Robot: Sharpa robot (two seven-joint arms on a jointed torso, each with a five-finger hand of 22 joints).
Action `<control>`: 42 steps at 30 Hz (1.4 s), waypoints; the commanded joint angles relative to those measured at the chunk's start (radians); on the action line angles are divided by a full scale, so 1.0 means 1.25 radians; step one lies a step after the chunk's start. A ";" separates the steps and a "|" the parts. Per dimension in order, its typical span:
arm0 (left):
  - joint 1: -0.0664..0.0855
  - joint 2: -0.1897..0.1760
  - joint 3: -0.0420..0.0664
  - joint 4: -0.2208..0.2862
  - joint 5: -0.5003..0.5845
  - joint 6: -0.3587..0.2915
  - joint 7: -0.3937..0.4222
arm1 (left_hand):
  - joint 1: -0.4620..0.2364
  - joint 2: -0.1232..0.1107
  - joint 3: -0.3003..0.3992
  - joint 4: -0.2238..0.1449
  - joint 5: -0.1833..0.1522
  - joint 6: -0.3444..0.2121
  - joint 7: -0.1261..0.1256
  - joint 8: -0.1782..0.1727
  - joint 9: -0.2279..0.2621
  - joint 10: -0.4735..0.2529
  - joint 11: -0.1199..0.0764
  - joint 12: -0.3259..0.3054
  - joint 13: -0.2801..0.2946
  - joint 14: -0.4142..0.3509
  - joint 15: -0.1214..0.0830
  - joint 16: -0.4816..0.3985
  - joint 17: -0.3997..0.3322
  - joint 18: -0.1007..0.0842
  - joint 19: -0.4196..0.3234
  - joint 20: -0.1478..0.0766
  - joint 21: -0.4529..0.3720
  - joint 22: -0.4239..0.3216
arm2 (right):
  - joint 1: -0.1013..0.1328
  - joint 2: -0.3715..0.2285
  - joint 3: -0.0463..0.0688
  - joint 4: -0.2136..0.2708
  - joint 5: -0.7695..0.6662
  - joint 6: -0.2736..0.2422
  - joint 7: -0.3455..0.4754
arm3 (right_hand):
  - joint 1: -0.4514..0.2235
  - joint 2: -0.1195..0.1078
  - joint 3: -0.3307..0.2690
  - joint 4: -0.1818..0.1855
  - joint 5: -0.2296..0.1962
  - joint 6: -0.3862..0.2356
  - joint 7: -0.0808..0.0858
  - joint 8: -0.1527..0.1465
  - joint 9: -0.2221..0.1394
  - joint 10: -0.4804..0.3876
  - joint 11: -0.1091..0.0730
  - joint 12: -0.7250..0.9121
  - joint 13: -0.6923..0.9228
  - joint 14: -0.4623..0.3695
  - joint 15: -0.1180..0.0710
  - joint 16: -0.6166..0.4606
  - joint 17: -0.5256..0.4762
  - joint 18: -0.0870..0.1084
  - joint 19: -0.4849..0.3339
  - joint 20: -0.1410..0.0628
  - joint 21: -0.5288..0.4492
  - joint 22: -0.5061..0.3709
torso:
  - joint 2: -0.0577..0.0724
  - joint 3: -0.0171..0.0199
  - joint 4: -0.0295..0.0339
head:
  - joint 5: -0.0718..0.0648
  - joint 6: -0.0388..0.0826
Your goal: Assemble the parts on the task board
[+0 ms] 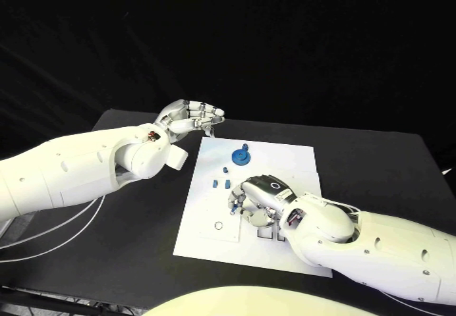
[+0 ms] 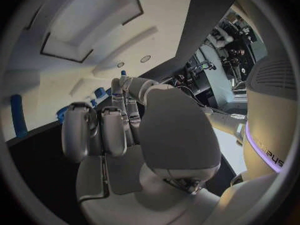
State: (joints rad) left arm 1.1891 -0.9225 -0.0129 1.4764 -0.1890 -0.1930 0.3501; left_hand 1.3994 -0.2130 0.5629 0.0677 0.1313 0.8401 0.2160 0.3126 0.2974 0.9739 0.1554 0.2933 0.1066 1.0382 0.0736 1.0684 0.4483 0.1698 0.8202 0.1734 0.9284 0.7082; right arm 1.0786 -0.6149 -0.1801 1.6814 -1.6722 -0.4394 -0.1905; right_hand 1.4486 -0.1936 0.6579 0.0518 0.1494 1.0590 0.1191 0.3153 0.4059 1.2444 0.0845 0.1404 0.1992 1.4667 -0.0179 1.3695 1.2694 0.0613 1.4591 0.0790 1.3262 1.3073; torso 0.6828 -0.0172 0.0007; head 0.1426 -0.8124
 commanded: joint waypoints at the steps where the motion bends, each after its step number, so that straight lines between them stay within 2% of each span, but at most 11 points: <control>1: 0.000 0.001 0.001 0.002 0.002 0.006 0.009 | -0.002 0.006 -0.004 -0.001 0.003 -0.006 0.011 -0.003 0.000 -0.006 0.002 -0.004 0.000 -0.001 0.004 0.000 0.001 0.011 0.002 0.002 -0.004 -0.002 | -0.001 0.003 -0.001 -0.002 -0.003 0.021 0.008 | -0.007 0.002 0.001 -0.004 0.003 0.004 0.003 0.002 0.001 0.034 -0.028 0.003 0.001 0.035 -0.007 -0.001 -0.001 -0.011 0.016 -0.002 -0.001 0.161 | 0.000 0.0003 -0.0003 | 0.001 -0.001; 33: 0.000 0.000 0.001 0.001 0.002 0.010 0.007 | 0.000 0.008 -0.004 -0.002 0.004 -0.007 0.011 -0.003 0.001 -0.007 0.002 -0.003 0.001 -0.002 0.004 0.000 0.001 0.011 0.002 0.002 -0.005 -0.003 | -0.009 0.020 -0.003 -0.021 -0.026 0.037 -0.018 | -0.009 0.002 0.002 -0.006 0.003 0.004 0.003 0.001 0.001 0.033 -0.028 0.000 0.001 0.035 -0.007 0.000 0.001 -0.011 0.016 -0.002 -0.001 0.161 | 0.000 0.0003 0.0000 | 0.002 -0.005; 42: 0.000 0.000 0.001 0.001 0.002 0.012 0.006 | 0.000 0.008 -0.004 -0.002 0.004 -0.007 0.011 -0.003 0.001 -0.007 0.002 -0.003 0.001 -0.002 0.004 0.000 0.001 0.011 0.002 0.002 -0.005 -0.003 | -0.010 0.022 -0.004 -0.021 -0.039 0.026 -0.030 | -0.009 0.002 0.002 -0.006 0.003 0.004 0.003 0.001 0.001 0.033 -0.028 0.000 0.001 0.035 -0.007 0.000 0.001 -0.011 0.016 -0.002 -0.001 0.161 | 0.000 0.0006 -0.0001 | 0.002 -0.005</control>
State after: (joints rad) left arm 1.1891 -0.9239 -0.0127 1.4759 -0.1891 -0.1919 0.3489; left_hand 1.3993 -0.2130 0.5630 0.0677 0.1313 0.8402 0.2159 0.3127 0.2974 0.9702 0.1591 0.2933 0.1066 1.0382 0.0735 1.0684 0.4481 0.1698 0.8201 0.1733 0.9284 0.7059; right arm 1.0687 -0.5885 -0.1825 1.6556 -1.6968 -0.4157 -0.2143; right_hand 1.4417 -0.1948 0.6619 0.0477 0.1483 1.0609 0.1209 0.3113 0.4064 1.2508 0.0806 0.1407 0.1987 1.4668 -0.0179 1.3695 1.2694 0.0613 1.4590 0.0790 1.3262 1.3076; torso 0.6828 -0.0168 0.0005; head 0.1449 -0.8189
